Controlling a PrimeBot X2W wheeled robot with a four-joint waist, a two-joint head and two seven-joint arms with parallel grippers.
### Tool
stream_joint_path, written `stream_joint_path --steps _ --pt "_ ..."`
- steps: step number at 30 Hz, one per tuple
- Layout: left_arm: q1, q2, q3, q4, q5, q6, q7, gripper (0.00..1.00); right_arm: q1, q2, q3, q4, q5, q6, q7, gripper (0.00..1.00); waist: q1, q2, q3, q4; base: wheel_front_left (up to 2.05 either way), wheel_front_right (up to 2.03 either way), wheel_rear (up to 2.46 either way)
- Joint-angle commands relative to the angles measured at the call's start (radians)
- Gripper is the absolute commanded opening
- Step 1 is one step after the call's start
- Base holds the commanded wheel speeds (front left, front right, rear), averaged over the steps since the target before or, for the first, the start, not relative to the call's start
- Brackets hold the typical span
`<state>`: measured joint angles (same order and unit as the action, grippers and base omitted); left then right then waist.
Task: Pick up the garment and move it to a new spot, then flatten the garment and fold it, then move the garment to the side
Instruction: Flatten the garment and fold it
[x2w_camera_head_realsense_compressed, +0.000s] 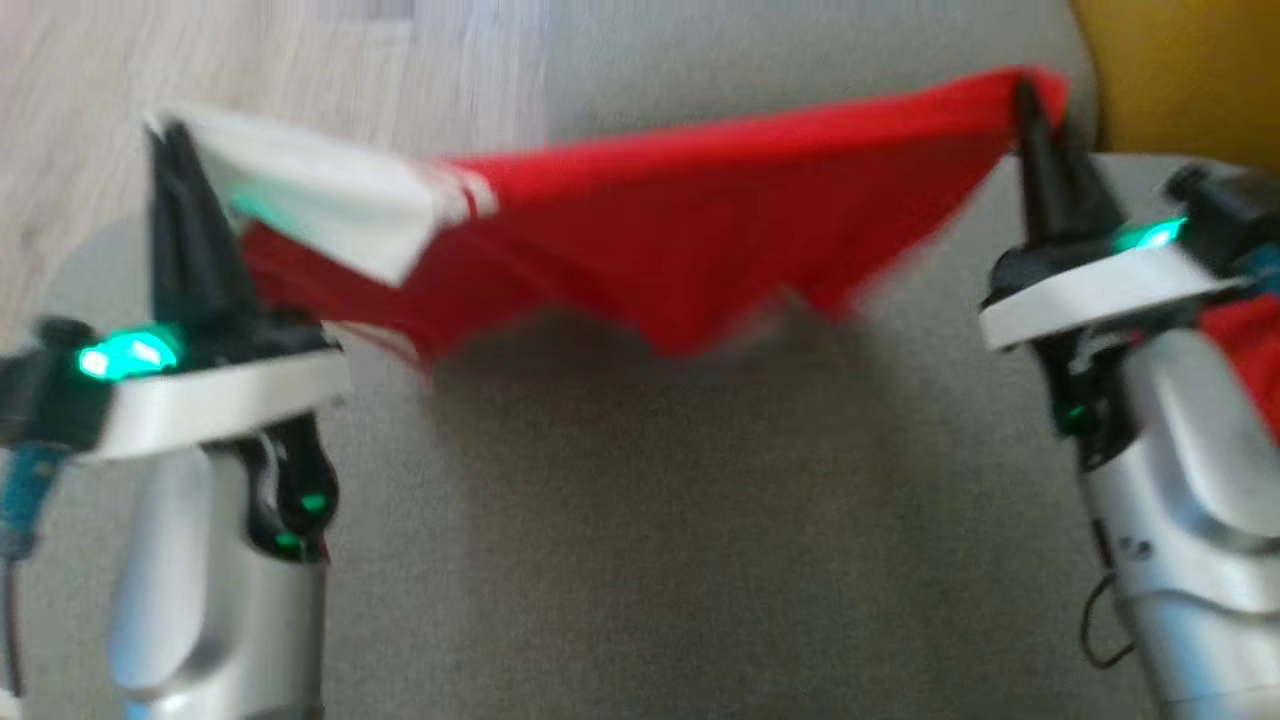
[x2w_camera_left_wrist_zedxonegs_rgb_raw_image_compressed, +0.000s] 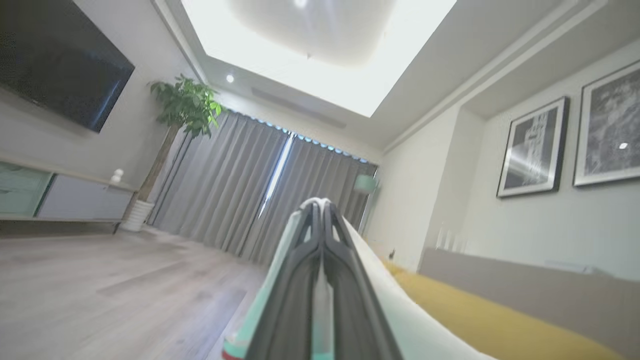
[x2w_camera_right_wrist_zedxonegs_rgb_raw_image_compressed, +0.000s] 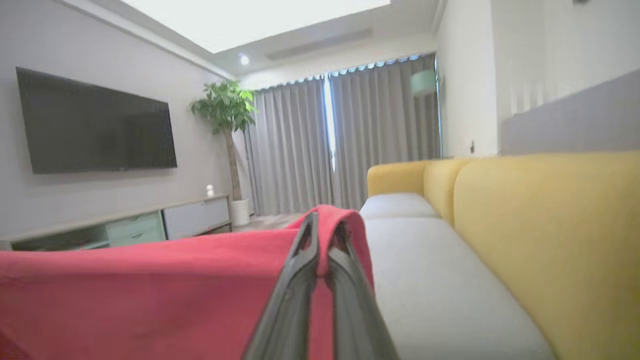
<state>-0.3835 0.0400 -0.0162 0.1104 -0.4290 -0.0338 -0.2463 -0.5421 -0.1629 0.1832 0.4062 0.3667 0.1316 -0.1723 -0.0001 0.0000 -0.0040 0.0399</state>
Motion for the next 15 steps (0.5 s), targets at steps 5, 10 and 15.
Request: stream_joint_path --steps 5,10,15 --pt "-0.073 0.012 0.044 -0.260 -0.043 0.035 0.060 0.00 -0.014 -0.056 -0.027 -0.287 -0.039 -0.001 0.079 0.00 0.0001 0.0000 -0.046 -0.021 0.00 0.00 0.00" --pt "-0.075 0.022 0.057 -0.466 -0.066 0.077 0.163 0.00 0.036 -0.070 -0.079 -0.527 -0.067 -0.001 0.202 0.00 0.0001 0.0000 -0.047 -0.033 0.00 0.00 0.00" --pt "-0.118 0.044 0.073 -0.581 -0.085 0.128 0.283 0.00 0.071 -0.049 -0.138 -0.688 -0.107 -0.001 0.335 0.00 0.0001 0.0000 -0.018 -0.042 0.00 0.00 0.00"
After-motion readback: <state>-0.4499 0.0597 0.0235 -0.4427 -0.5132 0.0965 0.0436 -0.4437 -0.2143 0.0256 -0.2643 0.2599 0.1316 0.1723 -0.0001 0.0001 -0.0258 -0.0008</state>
